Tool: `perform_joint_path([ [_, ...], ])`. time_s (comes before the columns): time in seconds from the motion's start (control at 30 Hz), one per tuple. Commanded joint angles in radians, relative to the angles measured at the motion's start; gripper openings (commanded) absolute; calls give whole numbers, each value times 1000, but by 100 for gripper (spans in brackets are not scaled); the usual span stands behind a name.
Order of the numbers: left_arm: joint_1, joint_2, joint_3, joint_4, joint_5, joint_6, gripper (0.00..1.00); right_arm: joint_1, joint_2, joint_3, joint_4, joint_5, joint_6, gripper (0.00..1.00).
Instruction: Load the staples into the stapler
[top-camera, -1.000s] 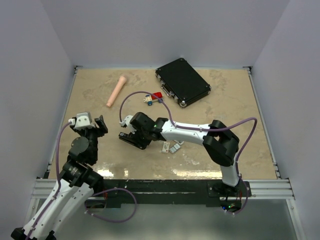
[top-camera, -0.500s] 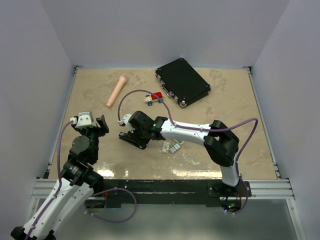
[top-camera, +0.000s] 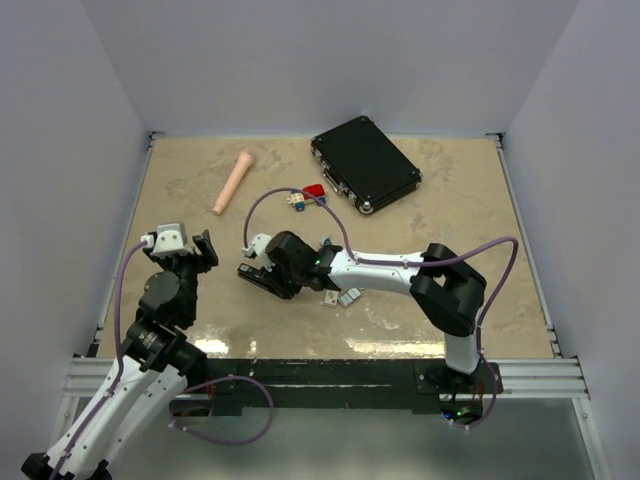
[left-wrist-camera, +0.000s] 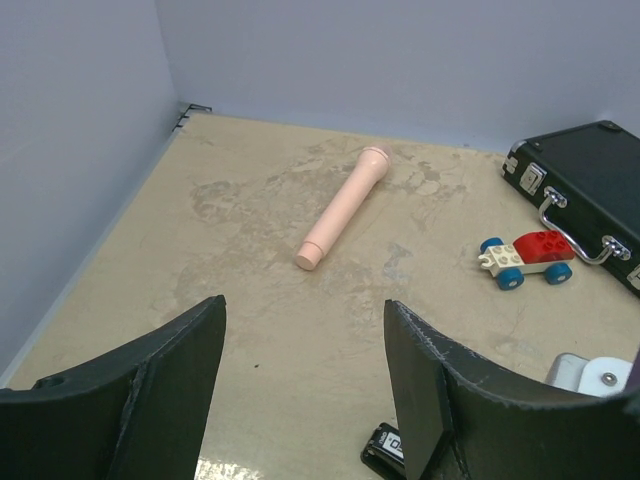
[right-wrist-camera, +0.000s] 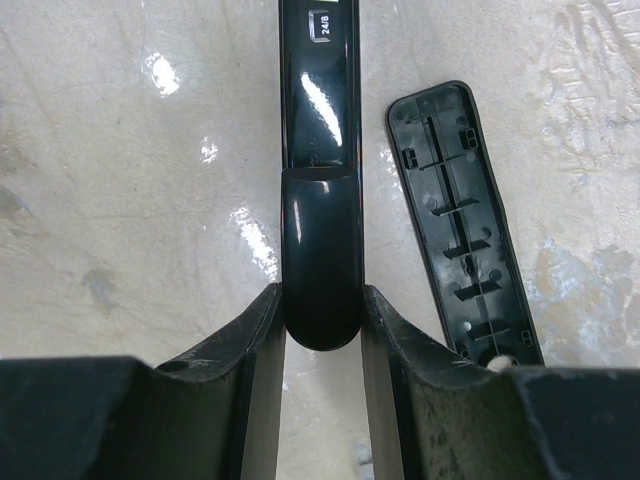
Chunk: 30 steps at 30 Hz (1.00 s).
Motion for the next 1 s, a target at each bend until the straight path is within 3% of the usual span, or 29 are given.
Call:
perform_joint_path([
  [0.0,0,9,-1,34,11,16,69,3,25,-135,65,-11,16,0],
  [0.33,0,15,0,32,20,14,69,6,57,-215,128,-14,25,0],
  [0.6,0,6,-3,35,15,13,69,6,-38,4,-79,9,22,1],
  [0.97,0,-2,-3,34,20,5,69,1,-95,121,-214,26,54,55],
])
